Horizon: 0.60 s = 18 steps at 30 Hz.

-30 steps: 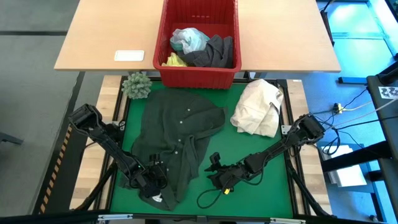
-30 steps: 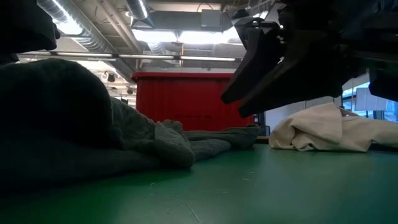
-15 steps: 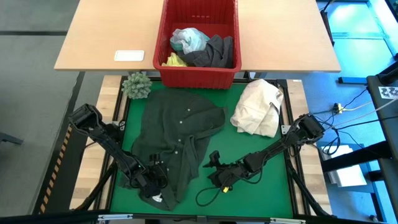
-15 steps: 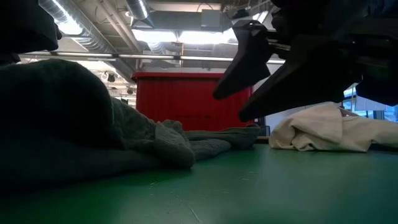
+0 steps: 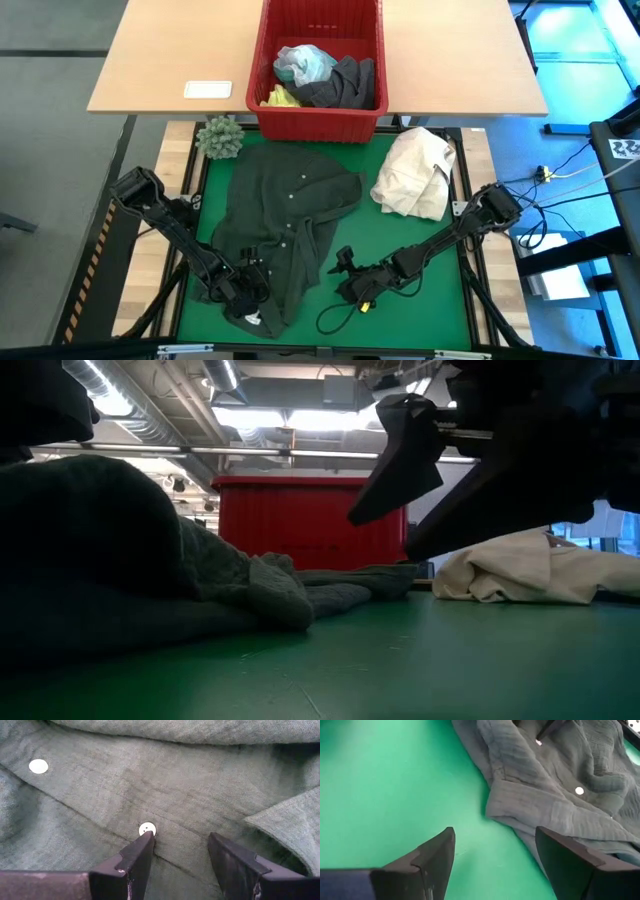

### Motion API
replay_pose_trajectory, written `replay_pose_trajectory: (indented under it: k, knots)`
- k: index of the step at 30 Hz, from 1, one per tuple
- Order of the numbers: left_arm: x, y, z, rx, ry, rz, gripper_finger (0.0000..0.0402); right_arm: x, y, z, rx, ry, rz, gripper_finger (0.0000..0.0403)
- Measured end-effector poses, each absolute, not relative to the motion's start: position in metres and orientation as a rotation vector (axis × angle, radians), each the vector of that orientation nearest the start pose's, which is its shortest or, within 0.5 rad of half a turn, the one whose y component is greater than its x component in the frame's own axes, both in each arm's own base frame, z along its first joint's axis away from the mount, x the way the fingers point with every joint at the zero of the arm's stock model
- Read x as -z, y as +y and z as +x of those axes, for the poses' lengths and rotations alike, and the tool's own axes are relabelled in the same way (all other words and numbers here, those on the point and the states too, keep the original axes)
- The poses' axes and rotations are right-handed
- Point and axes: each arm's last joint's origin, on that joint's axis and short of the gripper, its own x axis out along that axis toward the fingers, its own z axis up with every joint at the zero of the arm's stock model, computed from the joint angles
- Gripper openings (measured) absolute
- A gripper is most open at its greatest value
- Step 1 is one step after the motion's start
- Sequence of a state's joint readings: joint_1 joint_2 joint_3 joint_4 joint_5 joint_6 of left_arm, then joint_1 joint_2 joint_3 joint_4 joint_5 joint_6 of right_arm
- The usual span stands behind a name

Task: Fold Laundry from Bin
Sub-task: Fold the dark green polo

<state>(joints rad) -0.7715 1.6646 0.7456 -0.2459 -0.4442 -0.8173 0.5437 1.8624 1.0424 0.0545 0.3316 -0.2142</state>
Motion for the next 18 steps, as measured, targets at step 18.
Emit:
replay_pose_trajectory:
  k: [18]
  knots:
    - [-0.122, -0.183, 0.211, -0.118, 0.972, -0.087, 0.019, -0.124, 0.19, 0.344, -0.22, 0.57, -0.668, 0.0273]
